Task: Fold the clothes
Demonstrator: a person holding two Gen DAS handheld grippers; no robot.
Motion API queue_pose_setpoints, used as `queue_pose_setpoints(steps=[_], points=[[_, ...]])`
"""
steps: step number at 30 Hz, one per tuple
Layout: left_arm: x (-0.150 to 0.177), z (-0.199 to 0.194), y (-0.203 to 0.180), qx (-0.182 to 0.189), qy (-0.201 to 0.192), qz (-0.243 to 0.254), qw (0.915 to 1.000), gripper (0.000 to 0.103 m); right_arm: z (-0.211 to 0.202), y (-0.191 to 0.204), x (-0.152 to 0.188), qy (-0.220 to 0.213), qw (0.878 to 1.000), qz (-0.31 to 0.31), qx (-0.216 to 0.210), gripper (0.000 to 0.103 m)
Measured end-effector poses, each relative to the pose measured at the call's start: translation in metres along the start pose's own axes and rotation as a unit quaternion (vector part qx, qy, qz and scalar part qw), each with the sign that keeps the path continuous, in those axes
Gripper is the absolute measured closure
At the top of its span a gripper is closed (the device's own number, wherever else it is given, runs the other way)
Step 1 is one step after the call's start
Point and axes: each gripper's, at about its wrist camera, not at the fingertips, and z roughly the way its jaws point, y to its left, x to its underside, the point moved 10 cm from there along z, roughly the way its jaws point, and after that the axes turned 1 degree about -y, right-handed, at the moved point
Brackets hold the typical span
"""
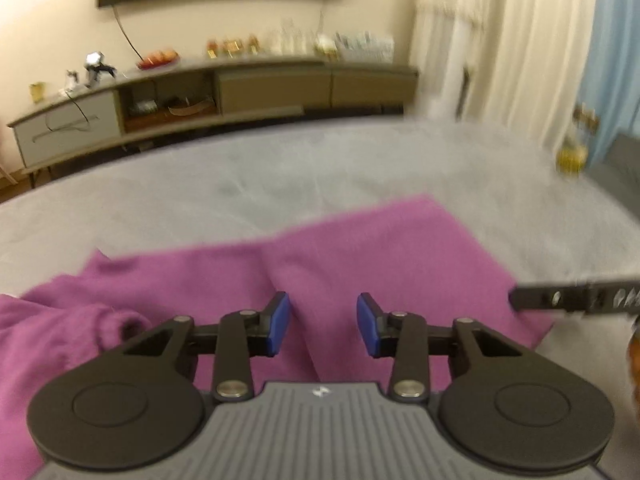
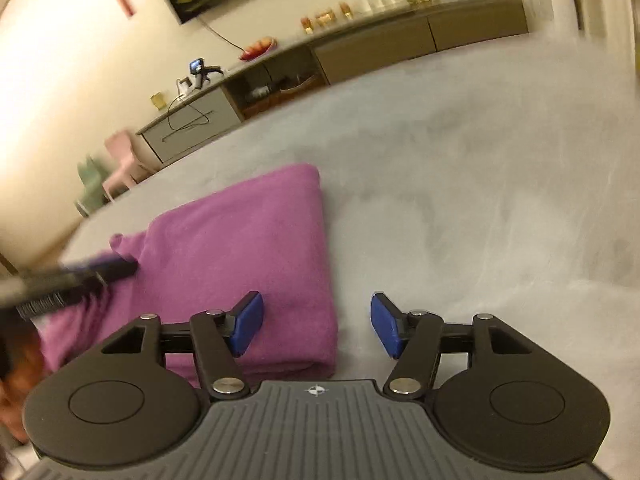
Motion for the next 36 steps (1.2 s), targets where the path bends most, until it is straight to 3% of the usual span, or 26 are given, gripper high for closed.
queue_pose_setpoints(steps=[1,2,4,6,8,10,12,14,17,18,21,25,28,29,31,32,33,35,36], points=[[0.005,0.006,0.0,-0.003,0.011,0.001,0.9999,0.065,0.003,0.002,-0.004,0.014,1.0,0.005,-0.019,0.045],[0.01,0.012,0.0,-0.007,0.023,0.003,0.9997,0.063,-0.002,0.005,0.0,0.028,0.999,0.012,-0.044,0.061],[0.012,0.011,0.004,-0.001,0.029,-0.01,0.9995,0.062,-0.001,0.01,-0.012,0.048,0.996,0.018,-0.07,0.075],[0.012,0.01,0.008,0.004,0.04,-0.021,0.999,0.062,-0.021,0.013,-0.03,0.048,0.987,0.075,-0.13,0.088],[0.013,0.01,0.008,0.003,0.042,-0.015,0.999,0.06,-0.035,0.013,-0.045,0.039,0.989,0.05,-0.134,0.09],[0.013,0.009,0.007,-0.005,0.039,0.003,0.9992,0.059,-0.024,0.003,-0.049,0.056,0.996,-0.026,-0.064,0.09],[0.013,0.006,0.004,-0.014,0.033,0.021,0.9991,0.059,-0.004,-0.004,-0.047,0.059,0.992,-0.11,0.019,0.088],[0.012,0.002,0.0,-0.022,0.024,0.036,0.9988,0.063,-0.01,-0.003,-0.054,0.022,0.987,-0.146,0.055,0.088],[0.014,-0.001,-0.009,-0.021,0.012,0.06,0.9979,0.062,-0.024,0.026,-0.075,-0.053,0.986,-0.158,0.031,0.086],[0.017,0.001,-0.012,-0.026,0.015,0.072,0.9969,0.061,-0.024,0.043,-0.073,-0.057,0.983,-0.175,0.011,0.086],[0.018,0.002,-0.011,-0.027,0.021,0.079,0.9963,0.061,0.022,0.069,-0.059,0.001,0.973,-0.229,-0.031,0.086],[0.02,-0.004,-0.009,-0.024,0.033,0.08,0.9959,0.061,0.044,0.038,-0.068,0.036,0.978,-0.205,-0.009,0.085],[0.024,-0.006,-0.011,-0.027,0.032,0.081,0.9959,0.063,0.056,0.048,-0.095,0.017,0.973,-0.23,0.007,0.081],[0.024,-0.007,-0.012,-0.03,0.033,0.08,0.9958,0.063,0.059,0.059,-0.098,0.013,0.972,-0.235,-0.006,0.081],[0.026,-0.012,-0.013,-0.035,0.037,0.073,0.9961,0.063,0.055,0.075,-0.088,0.014,0.969,-0.245,-0.019,0.07],[0.026,-0.014,-0.013,-0.037,0.038,0.066,0.9964,0.063,0.048,0.08,-0.074,0.02,0.968,-0.249,-0.018,0.059],[0.026,-0.016,-0.012,-0.037,0.039,0.056,0.997,0.063,0.041,0.084,-0.06,0.026,0.967,-0.254,-0.016,0.058],[0.026,-0.019,-0.012,-0.034,0.039,0.04,0.9978,0.063,0.039,0.065,-0.072,0.002,0.977,-0.212,-0.002,0.054],[0.026,-0.021,-0.013,-0.032,0.039,0.034,0.9981,0.063,0.038,0.055,-0.079,-0.01,0.982,-0.189,0.005,0.039]])
